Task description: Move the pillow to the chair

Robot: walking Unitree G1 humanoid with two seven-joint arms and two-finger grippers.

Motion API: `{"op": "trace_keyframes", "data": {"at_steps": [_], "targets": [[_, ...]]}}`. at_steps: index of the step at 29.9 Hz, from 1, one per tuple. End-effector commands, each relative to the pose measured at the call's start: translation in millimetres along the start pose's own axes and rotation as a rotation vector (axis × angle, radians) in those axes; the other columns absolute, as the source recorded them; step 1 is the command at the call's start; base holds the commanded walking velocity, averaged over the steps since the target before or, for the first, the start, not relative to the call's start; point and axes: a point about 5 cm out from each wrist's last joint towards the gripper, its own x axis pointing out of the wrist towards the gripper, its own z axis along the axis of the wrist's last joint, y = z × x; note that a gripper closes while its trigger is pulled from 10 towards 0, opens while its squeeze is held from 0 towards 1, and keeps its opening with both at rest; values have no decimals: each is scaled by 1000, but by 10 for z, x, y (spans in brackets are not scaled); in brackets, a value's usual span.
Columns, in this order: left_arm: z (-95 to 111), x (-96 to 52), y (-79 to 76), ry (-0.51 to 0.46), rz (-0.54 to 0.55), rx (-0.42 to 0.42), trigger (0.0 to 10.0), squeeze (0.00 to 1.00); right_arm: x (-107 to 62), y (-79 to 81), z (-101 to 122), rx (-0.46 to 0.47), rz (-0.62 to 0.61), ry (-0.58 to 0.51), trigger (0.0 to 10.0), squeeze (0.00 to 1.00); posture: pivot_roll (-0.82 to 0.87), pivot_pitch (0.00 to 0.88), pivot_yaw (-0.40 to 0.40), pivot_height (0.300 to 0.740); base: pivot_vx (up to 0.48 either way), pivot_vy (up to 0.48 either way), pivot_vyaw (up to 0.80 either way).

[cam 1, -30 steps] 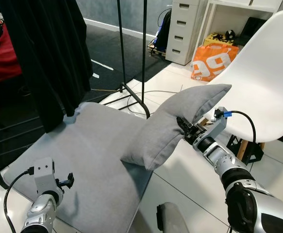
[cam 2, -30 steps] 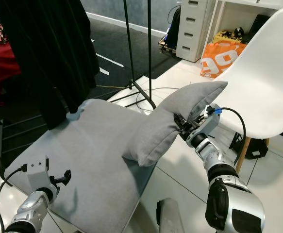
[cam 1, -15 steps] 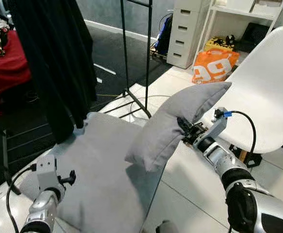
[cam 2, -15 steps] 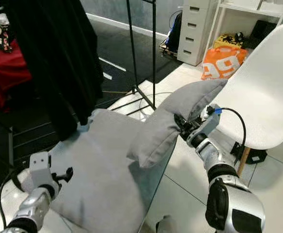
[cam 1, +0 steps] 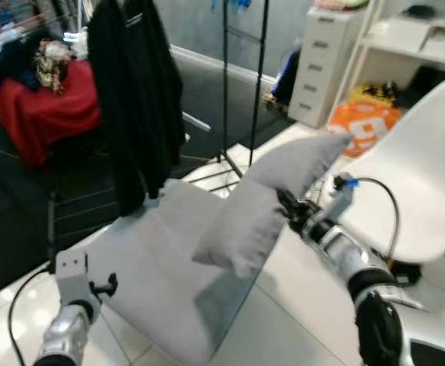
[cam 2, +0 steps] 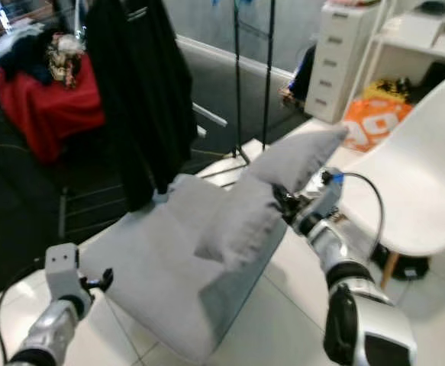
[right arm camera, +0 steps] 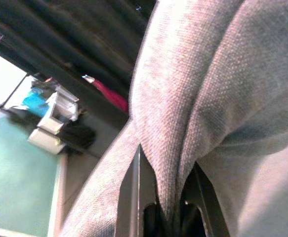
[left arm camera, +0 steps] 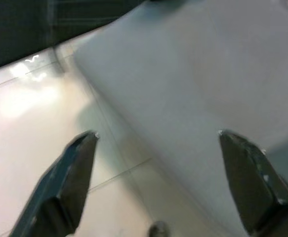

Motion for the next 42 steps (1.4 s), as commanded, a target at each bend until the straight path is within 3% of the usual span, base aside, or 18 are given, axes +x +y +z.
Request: {"op": "trace_keyframes", "data": {"at_steps": [1, 7, 10, 13, 16, 20, 22, 24, 25, 27, 28, 31, 41, 42], "targets": [[-52, -17, 23, 26, -1, 30, 10000, 0, -34, -38, -21, 20, -11, -27, 10000, 0, -162, 90, 24, 707, 0, 0, 0], [-191, -45, -11, 102, -22, 117, 10000, 0, -186, -213, -279, 35, -117, 45, 10000, 0, -165, 79, 26, 740, 0, 0, 0], [-298, -71, -76, 148, -56, 170, 10000, 0, -326, -344, -503, -2, -215, 130, 10000, 0, -171, 70, 27, 740, 0, 0, 0], [-346, -88, -95, 165, -69, 194, 10000, 0, -384, -393, -582, -20, -255, 161, 10000, 0, -171, 70, 27, 740, 0, 0, 0], [-488, -149, -149, 202, -119, 229, 10000, 0, -571, -519, -839, -119, -362, 298, 10000, 0, -175, 67, 28, 740, 0, 0, 0], [-586, -191, -149, 247, -123, 238, 10000, 0, -699, -582, -987, -148, -404, 358, 10000, 0, -177, 64, 27, 740, 0, 0, 0], [-763, -273, -146, 338, -129, 301, 10000, 0, -856, -664, -1137, -206, -482, 456, 10000, 0, -178, 60, 27, 740, 0, 0, 0], [-808, -294, -147, 364, -132, 329, 10000, 0, -894, -684, -1170, -226, -504, 482, 10000, 0, -178, 60, 27, 740, 0, 0, 0], [-871, -322, -180, 398, -152, 396, 10000, 0, -1009, -725, -1283, -264, -541, 556, 10000, 0, -177, 58, 27, 740, 0, 0, 0], [-976, -371, -250, 450, -205, 558, 10000, 0, -1191, -766, -1474, -530, -526, 782, 10000, 0, -187, 49, 30, 740, 0, 0, 0], [-1013, -390, -275, 468, -224, 600, 10000, 0, -1215, -759, -1519, -530, -522, 807, 10000, 0, -186, 44, 30, 740, 0, -315, 0], [-1040, -404, -293, 481, -237, 617, 10000, 0, -1194, -735, -1537, -453, -525, 783, 10000, 0, -186, 44, 30, 740, 0, -315, 0], [-1038, -397, -338, 481, -255, 648, 10000, 0, -1165, -765, -1459, -497, -582, 756, 10000, 0, -193, 22, 29, 740, 0, -350, 0], [-1041, -398, -343, 482, -257, 653, 10000, 0, -1082, -758, -1360, -480, -599, 672, 10000, 0, -192, 19, 29, 740, 0, -368, 0]]}}
